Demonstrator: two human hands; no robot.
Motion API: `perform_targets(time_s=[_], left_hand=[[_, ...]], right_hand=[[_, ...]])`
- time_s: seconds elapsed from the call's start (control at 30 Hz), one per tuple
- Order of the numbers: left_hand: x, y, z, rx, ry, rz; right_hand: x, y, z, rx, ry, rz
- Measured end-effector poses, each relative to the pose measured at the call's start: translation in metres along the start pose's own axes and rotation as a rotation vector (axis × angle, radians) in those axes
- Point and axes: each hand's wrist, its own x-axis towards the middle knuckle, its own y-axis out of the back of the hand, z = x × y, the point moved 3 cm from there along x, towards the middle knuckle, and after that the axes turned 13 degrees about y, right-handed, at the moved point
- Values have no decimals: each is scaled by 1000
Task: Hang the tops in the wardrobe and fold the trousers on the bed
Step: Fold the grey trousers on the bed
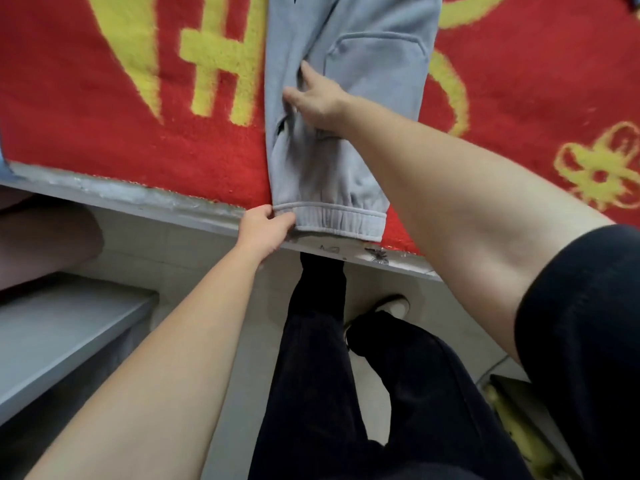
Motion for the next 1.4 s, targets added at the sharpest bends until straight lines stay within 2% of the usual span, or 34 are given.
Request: perform_targets(time_s=[0.07,0.17,0.23,0.27,0.33,0.47,0.53,0.6,0.67,0.73,0.8,0.87,0.93,1.0,1.1,1.27,1.4], left_hand=[[4,-6,-2,6,7,-15],[3,-4,10,82,-17,-17],[1,1,20,224,-30,-28],[0,3,24,325,-29,-3],[-6,9,34,444,-36,156],[-25,12,66,253,-230,493],[-22,1,74,352,-272,470],[-15,-10,74,577,-289,398],[-7,-16,70,686,-295,364],[-2,-14,69,701,-260,369],[-3,-11,74,657,-193,378],[-4,-6,87,510,-161,402],[0,1,106,378,-184,425],[10,3,128,349,-216,429],[27,3,156,402,-234,452],[38,-2,175,506,-322,431],[34,-8,158,493,-304,427]], right_hand=[[3,-8,12,-27,0,-42],[2,-3,10,110,-18,11],[-4,8,9,158,-30,78],[-9,15,9,78,-23,128],[-25,34,18,-193,6,291],[-72,56,41,-493,123,596],[-90,52,60,-696,109,517],[-100,39,84,-747,49,242],[-105,30,103,-719,-10,29],[-103,29,105,-691,-20,-15],[-101,37,96,-617,-11,49],[-99,53,88,-502,-16,248],[-93,70,87,-359,-126,471],[-81,84,91,-156,-304,570],[-64,95,99,15,-450,545],[-56,85,97,104,-391,384],[-77,66,110,272,-362,432]])
